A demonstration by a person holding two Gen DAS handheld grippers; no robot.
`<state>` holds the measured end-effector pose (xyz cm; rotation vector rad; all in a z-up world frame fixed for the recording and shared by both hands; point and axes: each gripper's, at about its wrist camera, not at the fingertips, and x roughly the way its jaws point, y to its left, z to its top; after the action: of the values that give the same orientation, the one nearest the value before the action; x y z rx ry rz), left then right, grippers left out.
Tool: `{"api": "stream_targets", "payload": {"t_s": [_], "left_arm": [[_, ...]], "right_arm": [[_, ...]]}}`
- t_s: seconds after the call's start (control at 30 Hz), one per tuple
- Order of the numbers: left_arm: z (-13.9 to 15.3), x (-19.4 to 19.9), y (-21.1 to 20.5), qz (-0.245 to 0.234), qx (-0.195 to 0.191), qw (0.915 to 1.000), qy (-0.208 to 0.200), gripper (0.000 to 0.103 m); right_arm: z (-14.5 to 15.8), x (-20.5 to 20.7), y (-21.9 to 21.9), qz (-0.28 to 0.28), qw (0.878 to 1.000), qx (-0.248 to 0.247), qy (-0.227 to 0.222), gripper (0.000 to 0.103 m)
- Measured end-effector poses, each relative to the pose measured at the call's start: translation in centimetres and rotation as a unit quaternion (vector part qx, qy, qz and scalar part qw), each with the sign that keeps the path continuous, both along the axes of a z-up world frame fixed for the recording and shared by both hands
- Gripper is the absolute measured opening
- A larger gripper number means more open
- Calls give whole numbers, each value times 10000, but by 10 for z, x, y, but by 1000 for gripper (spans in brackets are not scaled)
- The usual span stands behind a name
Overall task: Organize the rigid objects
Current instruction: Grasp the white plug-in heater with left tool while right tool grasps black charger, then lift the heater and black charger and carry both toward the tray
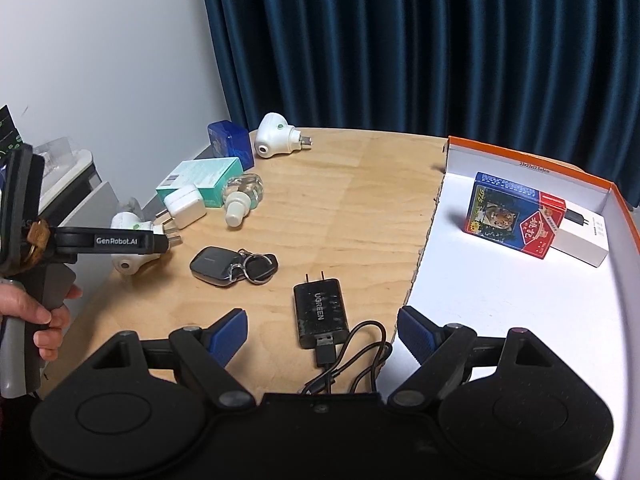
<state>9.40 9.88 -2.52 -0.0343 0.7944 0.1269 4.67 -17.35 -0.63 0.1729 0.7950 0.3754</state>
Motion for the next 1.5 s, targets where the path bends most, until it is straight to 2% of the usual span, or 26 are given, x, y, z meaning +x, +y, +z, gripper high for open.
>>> {"api": "stream_targets", "payload": {"t_s": [0.03, 0.07, 0.23, 0.5, 0.63, 0.67, 0.7, 0.8, 0.9, 0.97, 1.2, 1.33, 1.5], "left_arm": [[-1, 0, 2, -111, -79, 9999, -76, 94], [-3, 0, 4, -203, -176, 9996, -77, 83], [-6, 0, 5, -297, -328, 9988, -191, 81], [8, -14, -7, -533, -469, 9967, -381, 81], [17, -24, -16, -665, -465, 9953, -536, 81], [19, -26, -18, -694, -473, 9949, -567, 81], [21, -29, -19, -723, -476, 9945, -593, 81], [23, -34, -22, -761, -506, 9937, -647, 81], [26, -37, -24, -779, -547, 9932, -667, 81], [28, -39, -27, -796, -545, 9930, -688, 81], [48, -54, -39, -877, -623, 9902, -896, 81], [66, -62, -53, -1006, -707, 9871, -1022, 81], [93, -67, -87, -1295, -710, 9811, -1247, 81]], "right_arm": [[-1, 2, 1, 11, 10000, -2, 14, 97], [-2, 3, 2, 25, 10000, 1, 27, 97], [-8, 13, 10, 143, 9999, -38, 67, 97], [-15, 23, 22, 779, 9968, -170, 66, 96], [-20, 36, 23, 722, 9969, -293, 87, 91], [-22, 41, 23, 729, 9968, -295, 121, 85], [-24, 45, 23, 730, 9967, -324, 165, 71], [-31, 53, 24, 785, 9954, -457, 289, 45], [-33, 52, 28, 886, 9942, -559, 247, 44], [-31, 49, 28, 863, 9949, -461, 243, 44], [11, 30, 13, 496, 9982, -82, -324, 44], [46, 17, -15, 167, 9969, 326, -692, 44], [82, -3, -57, -354, 9927, 482, -1051, 44]]}}
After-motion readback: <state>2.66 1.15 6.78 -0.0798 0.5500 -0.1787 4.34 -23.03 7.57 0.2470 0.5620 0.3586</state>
